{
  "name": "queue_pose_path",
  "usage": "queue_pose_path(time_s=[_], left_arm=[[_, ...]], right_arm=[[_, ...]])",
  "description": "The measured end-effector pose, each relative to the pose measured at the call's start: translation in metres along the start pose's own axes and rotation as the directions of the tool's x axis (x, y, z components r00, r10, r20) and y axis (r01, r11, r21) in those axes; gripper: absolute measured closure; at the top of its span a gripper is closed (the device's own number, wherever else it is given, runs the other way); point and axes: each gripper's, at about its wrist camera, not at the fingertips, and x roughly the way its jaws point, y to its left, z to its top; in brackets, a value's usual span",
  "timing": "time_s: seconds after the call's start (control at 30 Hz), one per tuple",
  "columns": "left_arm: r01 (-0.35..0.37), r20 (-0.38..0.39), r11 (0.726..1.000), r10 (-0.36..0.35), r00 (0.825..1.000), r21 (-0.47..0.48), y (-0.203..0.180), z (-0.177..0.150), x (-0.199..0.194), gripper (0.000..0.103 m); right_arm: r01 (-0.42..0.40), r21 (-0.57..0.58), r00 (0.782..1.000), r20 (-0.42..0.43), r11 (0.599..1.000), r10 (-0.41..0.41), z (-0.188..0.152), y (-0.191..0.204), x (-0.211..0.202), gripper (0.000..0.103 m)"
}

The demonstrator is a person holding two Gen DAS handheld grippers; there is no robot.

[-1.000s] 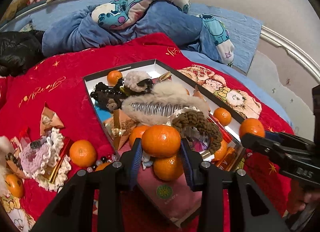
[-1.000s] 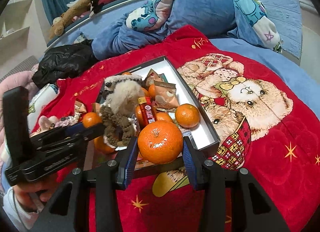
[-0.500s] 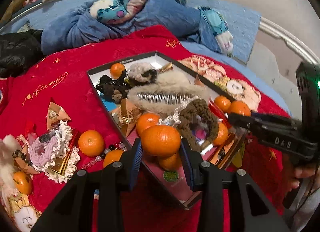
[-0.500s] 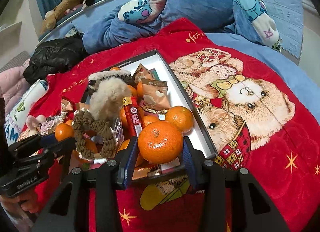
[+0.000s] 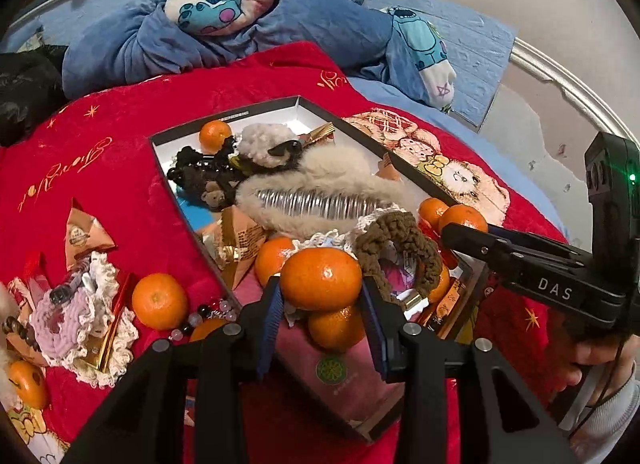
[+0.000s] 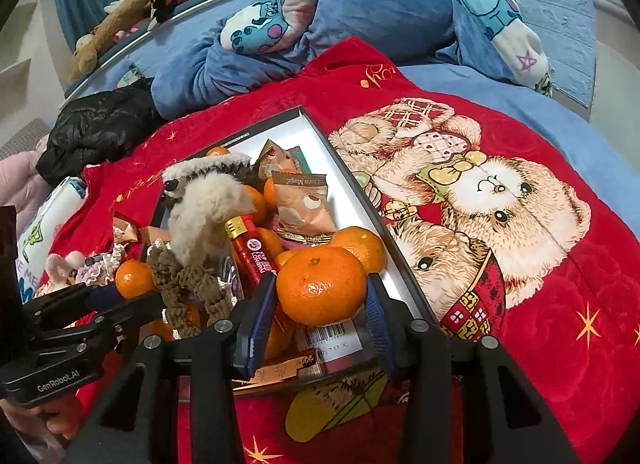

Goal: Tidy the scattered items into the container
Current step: 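Carry both mandarins over the dark box tray with both grippers, then lower the mandarins into the tray and open both grippers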

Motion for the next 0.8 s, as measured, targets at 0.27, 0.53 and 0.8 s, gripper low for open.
queue_pose_path(time_s=[0.27, 0.53, 0.8], left_arm=[[-0.013, 0.009, 0.999, 0.013, 1.000, 0.030, -0.003, 0.000, -0.003, 0.030], [-0.023, 0.058, 0.999, 0.021, 0.998, 0.028, -0.003, 0.001, -0.011, 0.000], [-0.020, 0.084, 0.999, 0.017, 0.996, 0.032, -0.002, 0.003, -0.018, 0.000]], right_arm=[[-0.046, 0.022, 0.998, 0.046, 0.999, 0.045, 0.000, -0.002, -0.013, 0.036], [-0.085, 0.061, 0.991, 0.112, 0.995, 0.078, 0.003, -0.007, -0.028, 0.002], [-0.075, 0.086, 0.989, 0.133, 0.993, 0.063, 0.005, -0.008, -0.032, 0.000]])
